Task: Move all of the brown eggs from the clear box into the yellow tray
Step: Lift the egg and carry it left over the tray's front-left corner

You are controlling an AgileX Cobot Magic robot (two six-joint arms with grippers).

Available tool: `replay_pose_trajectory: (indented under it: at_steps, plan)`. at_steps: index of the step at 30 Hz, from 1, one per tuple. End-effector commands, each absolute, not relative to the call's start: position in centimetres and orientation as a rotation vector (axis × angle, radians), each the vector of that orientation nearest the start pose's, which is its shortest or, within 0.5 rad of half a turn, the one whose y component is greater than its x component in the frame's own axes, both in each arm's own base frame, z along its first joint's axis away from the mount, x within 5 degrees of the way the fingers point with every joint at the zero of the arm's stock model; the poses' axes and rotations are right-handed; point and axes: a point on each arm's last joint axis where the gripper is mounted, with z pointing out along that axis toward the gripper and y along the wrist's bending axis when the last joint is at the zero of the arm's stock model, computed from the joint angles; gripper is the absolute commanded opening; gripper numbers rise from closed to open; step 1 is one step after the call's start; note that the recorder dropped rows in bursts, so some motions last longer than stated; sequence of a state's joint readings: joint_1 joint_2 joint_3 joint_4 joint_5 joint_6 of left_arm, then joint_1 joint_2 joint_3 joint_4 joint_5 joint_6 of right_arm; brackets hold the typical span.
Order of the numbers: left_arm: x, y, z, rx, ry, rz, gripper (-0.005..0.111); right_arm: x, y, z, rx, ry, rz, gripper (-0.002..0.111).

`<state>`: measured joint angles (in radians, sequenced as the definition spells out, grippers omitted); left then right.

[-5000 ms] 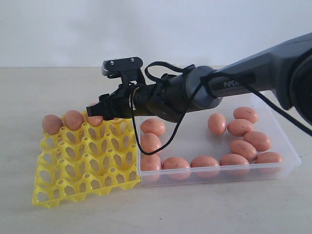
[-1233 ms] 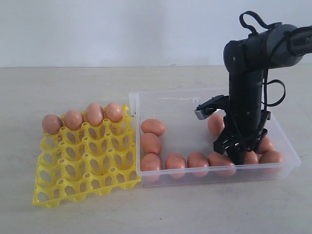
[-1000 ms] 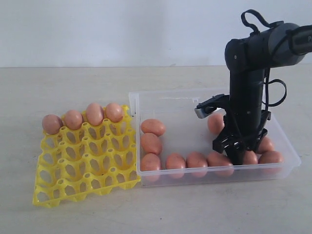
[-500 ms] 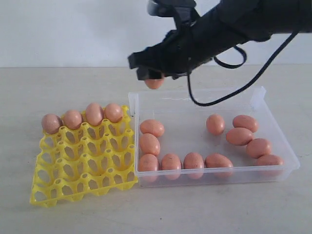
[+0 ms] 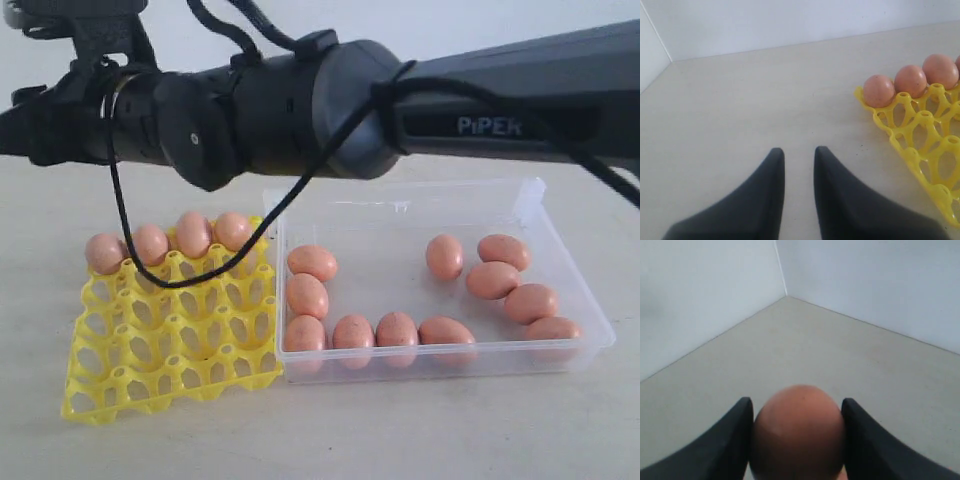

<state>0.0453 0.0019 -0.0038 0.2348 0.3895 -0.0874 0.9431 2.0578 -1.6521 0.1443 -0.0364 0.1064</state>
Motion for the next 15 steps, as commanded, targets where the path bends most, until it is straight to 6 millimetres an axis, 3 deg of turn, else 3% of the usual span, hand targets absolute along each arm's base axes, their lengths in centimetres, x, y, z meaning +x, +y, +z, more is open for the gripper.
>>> replay_pose_trajectory:
  at_steps: [1,5,8,10,15]
  plan:
    - [5.2,1.0,18.0,0.014,1.860,0.201,0.022,29.3,41.9,25.8,-0.740,1.852,0.774,0.000]
    - [5.2,1.0,18.0,0.014,1.860,0.201,0.022,28.1,44.2,22.1,-0.983,1.699,0.636,0.000]
    - [5.2,1.0,18.0,0.014,1.860,0.201,0.022,28.4,44.5,22.7,-0.914,1.600,0.666,0.000]
    - [5.2,1.0,18.0,0.014,1.860,0.201,0.022,28.8,44.5,24.1,-0.814,1.460,0.671,0.000]
    - [5.2,1.0,18.0,0.014,1.860,0.201,0.022,29.9,43.5,26.4,-0.572,1.297,0.610,0.000]
